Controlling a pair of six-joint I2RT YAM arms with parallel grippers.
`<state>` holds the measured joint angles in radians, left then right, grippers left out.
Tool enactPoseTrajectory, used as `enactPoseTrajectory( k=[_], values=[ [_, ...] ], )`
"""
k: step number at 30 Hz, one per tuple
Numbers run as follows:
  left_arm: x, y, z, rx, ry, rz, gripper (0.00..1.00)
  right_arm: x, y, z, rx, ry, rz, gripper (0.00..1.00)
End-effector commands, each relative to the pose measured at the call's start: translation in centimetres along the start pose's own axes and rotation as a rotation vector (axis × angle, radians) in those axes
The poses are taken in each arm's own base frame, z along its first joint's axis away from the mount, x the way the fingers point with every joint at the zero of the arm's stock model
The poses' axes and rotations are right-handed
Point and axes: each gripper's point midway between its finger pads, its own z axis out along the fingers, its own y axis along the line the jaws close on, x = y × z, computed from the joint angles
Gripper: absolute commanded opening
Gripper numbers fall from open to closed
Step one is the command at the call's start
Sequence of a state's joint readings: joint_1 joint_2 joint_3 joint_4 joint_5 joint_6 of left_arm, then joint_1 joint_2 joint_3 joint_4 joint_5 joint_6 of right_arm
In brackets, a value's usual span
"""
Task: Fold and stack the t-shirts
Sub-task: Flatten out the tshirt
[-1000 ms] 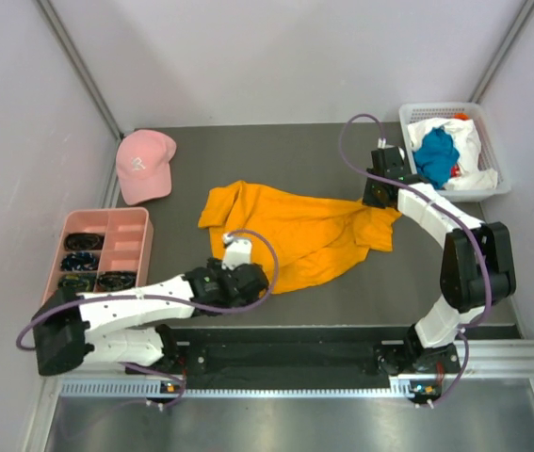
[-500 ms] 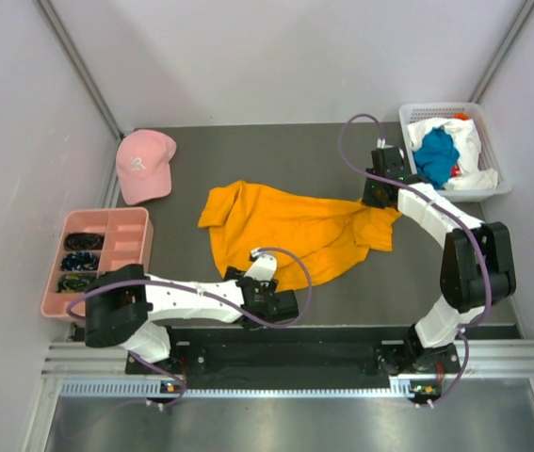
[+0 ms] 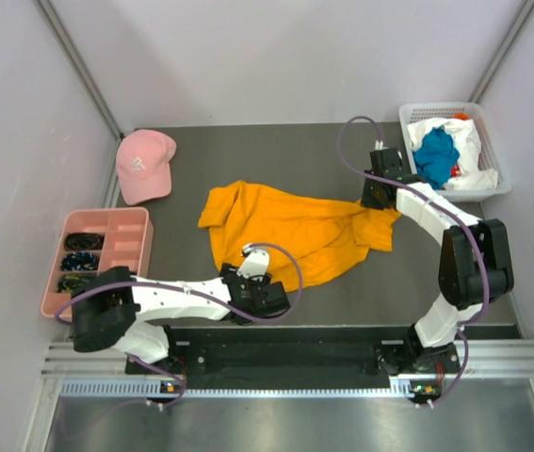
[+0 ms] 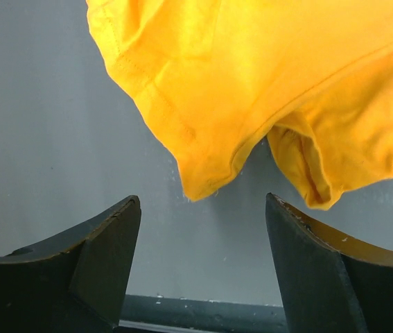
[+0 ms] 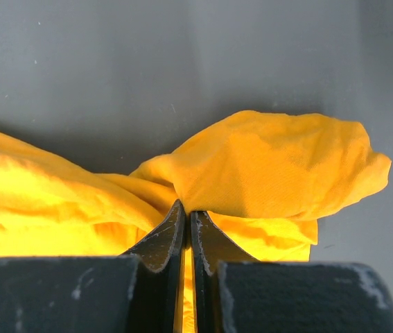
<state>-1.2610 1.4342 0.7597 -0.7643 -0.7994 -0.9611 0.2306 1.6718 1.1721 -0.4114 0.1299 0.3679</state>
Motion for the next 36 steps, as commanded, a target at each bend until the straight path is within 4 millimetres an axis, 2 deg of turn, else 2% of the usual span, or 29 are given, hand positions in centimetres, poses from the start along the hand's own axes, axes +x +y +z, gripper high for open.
enactPoseTrajectory(
  k=[1,11,24,32,36],
  values=[
    [-1.0,-0.9,0.2,0.039,-0.03,-0.047,0.77,-1.3,0.2,-0.2,-0.014,-0.029,0.006,0.0],
    [-0.7,-1.3,1.5,0.035,-0.024,-0.033,0.71,-1.6,0.2,-0.5,-0.013,-0.031,0.003,0.0],
    [-0.6,0.7,2.6,0.016,0.011,-0.113,0.6,-1.8,0.4,-0.6,-0.02,-0.029,0.001,0.0],
    [-0.9,0.1,3.1,0.013,0.023,-0.078,0.56,-1.8,0.4,-0.8,-0.021,-0.032,0.002,0.0],
    [-0.8,-0.1,3.1,0.026,0.026,-0.071,0.5,-1.7,0.3,-0.8,-0.016,-0.026,-0.001,0.0]
  ],
)
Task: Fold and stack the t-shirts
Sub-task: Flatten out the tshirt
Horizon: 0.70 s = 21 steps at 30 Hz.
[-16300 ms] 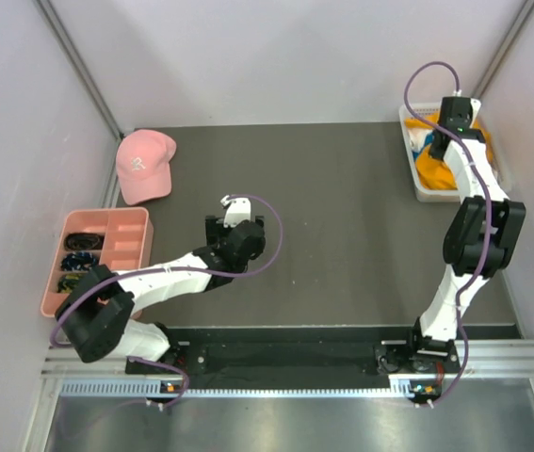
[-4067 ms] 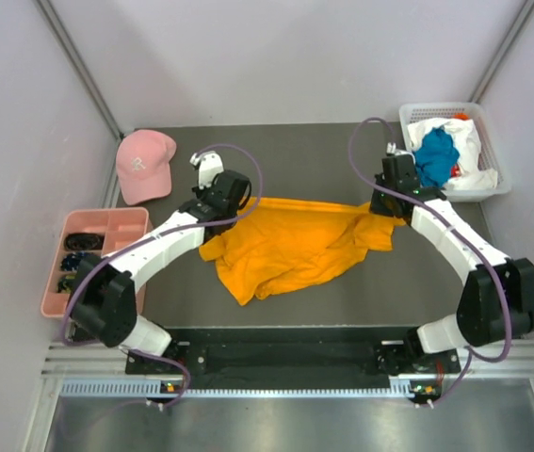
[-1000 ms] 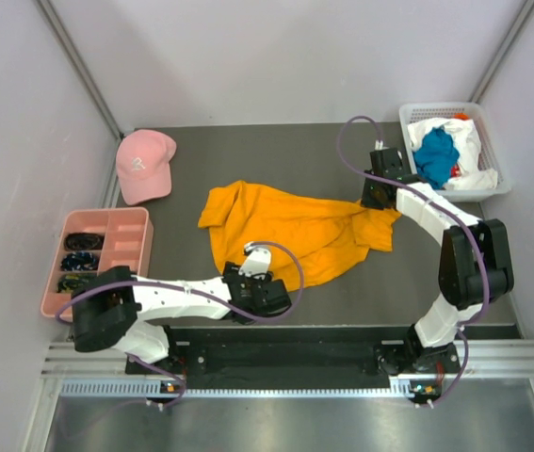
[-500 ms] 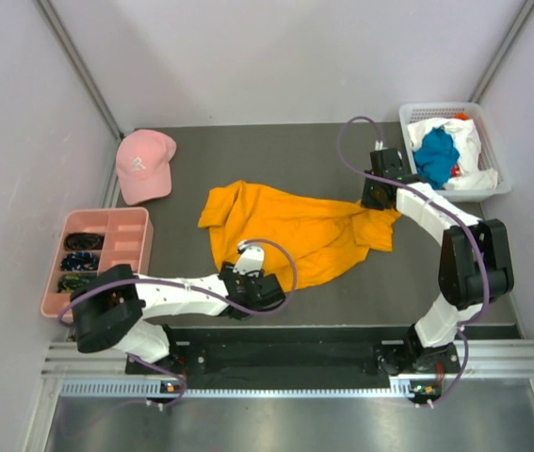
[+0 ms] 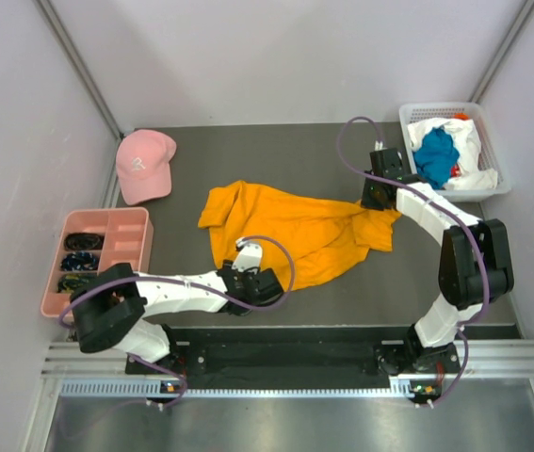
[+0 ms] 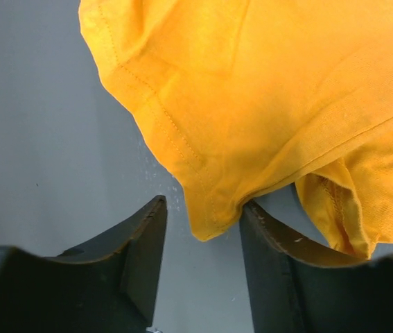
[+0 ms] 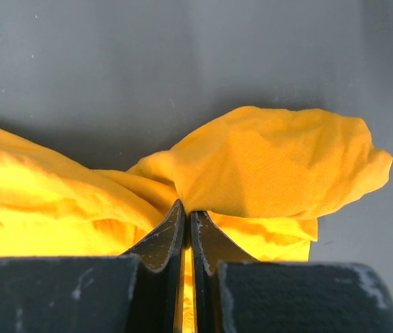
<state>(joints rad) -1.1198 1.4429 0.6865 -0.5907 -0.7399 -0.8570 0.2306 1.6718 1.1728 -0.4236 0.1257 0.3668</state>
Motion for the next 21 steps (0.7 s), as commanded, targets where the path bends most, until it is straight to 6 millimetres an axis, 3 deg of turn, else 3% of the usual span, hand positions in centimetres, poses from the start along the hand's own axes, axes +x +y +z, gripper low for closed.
enactPoseTrajectory(
  k=[1,5,6,9,12,15,20,21],
  values=[
    [-0.96,-0.94,-0.11,0.033,-0.02,-0.011,0.48,-1.94,0.4,-0.75,-0.019,-0.038,0.001,0.0],
    [-0.98,-0.98,-0.12,0.04,-0.021,-0.012,0.35,-2.01,0.38,-0.82,-0.018,-0.04,-0.001,0.0],
    [-0.94,-1.01,-0.13,0.043,-0.019,-0.011,0.25,-1.94,0.35,-0.77,-0.017,-0.038,-0.002,0.0],
    [-1.03,-1.08,-0.22,0.047,-0.022,-0.014,0.14,-2.15,0.38,-0.83,-0.019,-0.041,-0.001,0.0],
    [-0.97,-0.99,-0.18,0.044,-0.02,-0.013,0.11,-2.22,0.37,-0.85,-0.018,-0.043,-0.002,0.0],
    [-0.99,-0.93,-0.17,0.041,-0.021,-0.012,0.0,-2.1,0.31,-0.81,-0.015,-0.041,-0.002,0.0],
    [-1.44,-0.76,-0.42,0.037,-0.036,-0.021,0.0,-1.89,0.58,-0.35,-0.027,-0.029,-0.002,0.01],
    [-1.55,-0.73,-0.44,0.038,-0.039,-0.026,0.0,-1.88,0.66,-0.36,-0.031,-0.026,-0.002,0.06]
  ],
)
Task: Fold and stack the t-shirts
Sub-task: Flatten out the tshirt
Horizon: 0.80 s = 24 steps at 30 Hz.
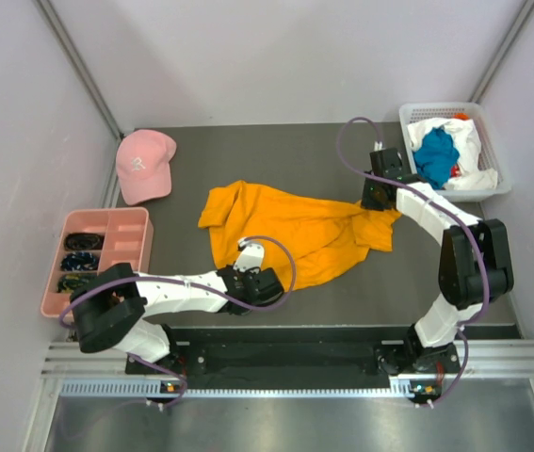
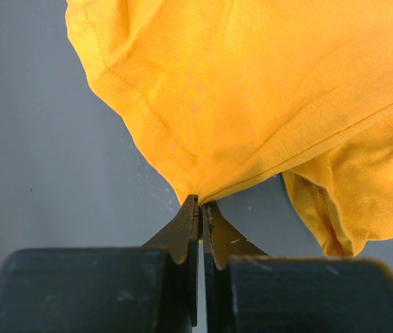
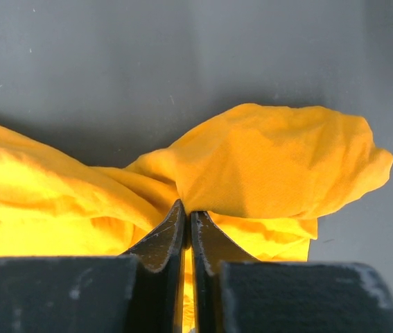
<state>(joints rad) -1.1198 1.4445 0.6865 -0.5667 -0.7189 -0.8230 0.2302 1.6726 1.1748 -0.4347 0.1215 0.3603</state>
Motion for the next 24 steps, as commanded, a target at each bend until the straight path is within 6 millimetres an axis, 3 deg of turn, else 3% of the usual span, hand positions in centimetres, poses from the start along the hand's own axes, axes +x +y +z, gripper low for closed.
enactPoseTrajectory(
  k=[1,2,5,8,12,13,17,24],
  values=[
    [-1.5,-0.1,-0.4,0.011,-0.045,-0.039,0.0,-2.0,0.7,-0.3,-0.031,-0.032,0.004,0.13],
    [-1.5,-0.2,-0.5,0.014,-0.046,-0.041,0.0,-2.3,0.8,-0.4,-0.029,-0.037,0.006,0.31],
    [-1.5,-0.3,-0.4,0.014,-0.045,-0.04,0.0,-2.5,0.1,-1.1,-0.002,-0.05,0.013,0.57],
    [-1.5,-0.4,-0.4,0.018,-0.043,-0.037,0.0,-2.8,-0.4,-2.7,0.013,-0.097,0.04,0.69],
    [-1.7,-0.5,-0.5,0.032,-0.05,-0.031,0.0,-2.0,-1.6,-5.1,0.033,-0.15,0.106,0.71],
    [-1.7,-0.6,-0.5,0.036,-0.051,-0.032,0.0,-0.3,-2.3,-4.8,0.054,-0.126,0.114,0.72],
    [-1.7,-0.8,-0.6,0.051,-0.051,-0.03,0.0,1.7,-4.7,-5.6,0.141,-0.169,0.206,0.73],
    [-1.6,-1.0,-0.6,0.071,-0.05,-0.022,0.0,4.9,-5.7,-5.9,0.152,-0.143,0.25,0.74]
  ],
)
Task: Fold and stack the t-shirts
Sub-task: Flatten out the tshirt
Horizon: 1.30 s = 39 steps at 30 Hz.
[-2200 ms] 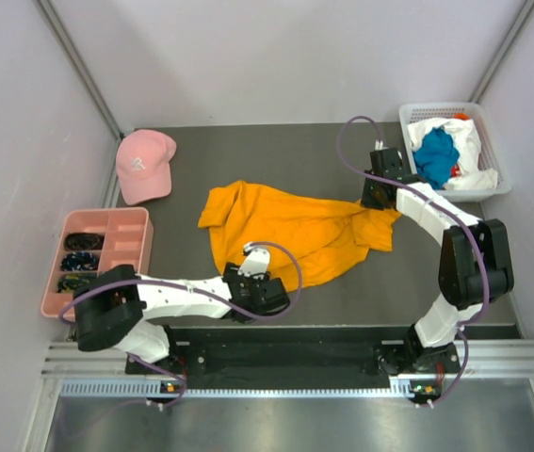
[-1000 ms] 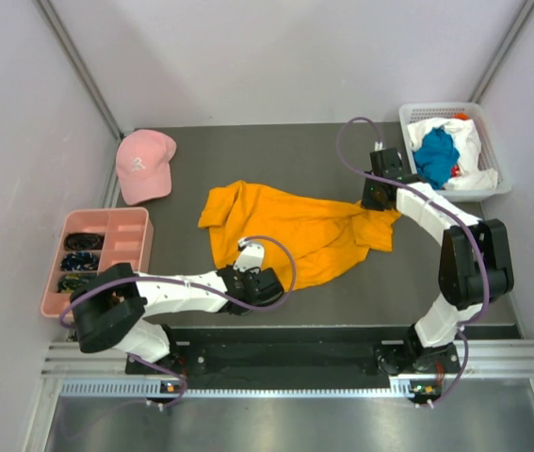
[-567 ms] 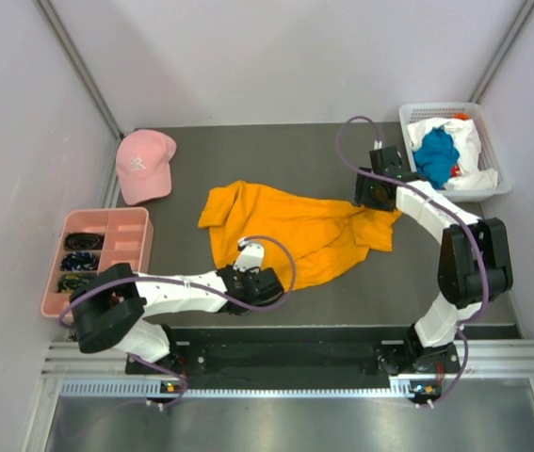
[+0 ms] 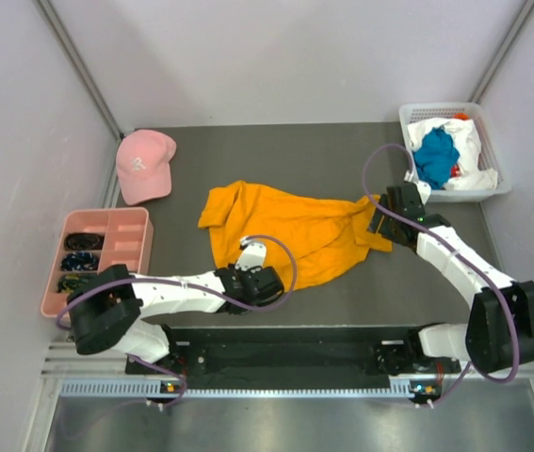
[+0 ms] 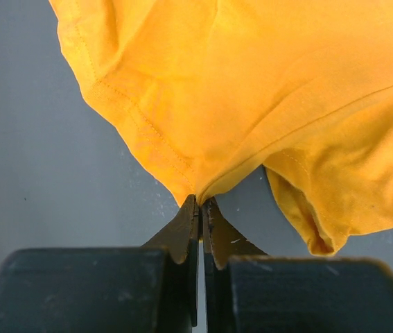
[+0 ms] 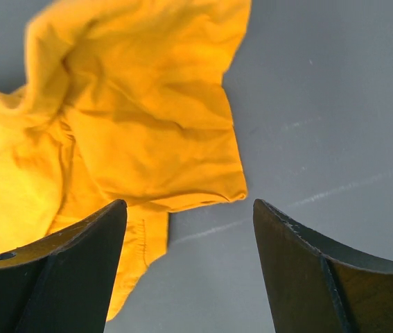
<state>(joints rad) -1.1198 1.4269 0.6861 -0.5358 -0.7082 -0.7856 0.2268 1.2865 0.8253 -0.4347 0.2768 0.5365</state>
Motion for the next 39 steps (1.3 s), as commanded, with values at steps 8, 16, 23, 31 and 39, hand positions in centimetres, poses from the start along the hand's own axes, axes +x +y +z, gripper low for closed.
enactPoseTrajectory(
  k=[8,16,23,31,39],
  values=[
    [-1.1,-0.7,-0.4,0.055,-0.033,-0.028,0.0,1.6,-2.3,1.9,0.034,0.031,0.139,0.73],
    [-1.0,-0.8,-0.4,0.055,-0.033,-0.023,0.0,2.8,-2.9,3.8,0.029,0.084,0.159,0.73],
    [-1.0,-0.8,-0.4,0.055,-0.031,-0.022,0.0,3.6,-2.6,4.7,0.019,0.123,0.146,0.68],
    [-1.0,-0.8,-0.3,0.051,-0.03,-0.019,0.0,4.3,-2.7,5.3,0.025,0.147,0.138,0.68],
    [-1.1,-0.7,-0.5,0.058,-0.035,-0.026,0.0,5.1,-2.3,6.0,0.012,0.192,0.122,0.48]
  ],
)
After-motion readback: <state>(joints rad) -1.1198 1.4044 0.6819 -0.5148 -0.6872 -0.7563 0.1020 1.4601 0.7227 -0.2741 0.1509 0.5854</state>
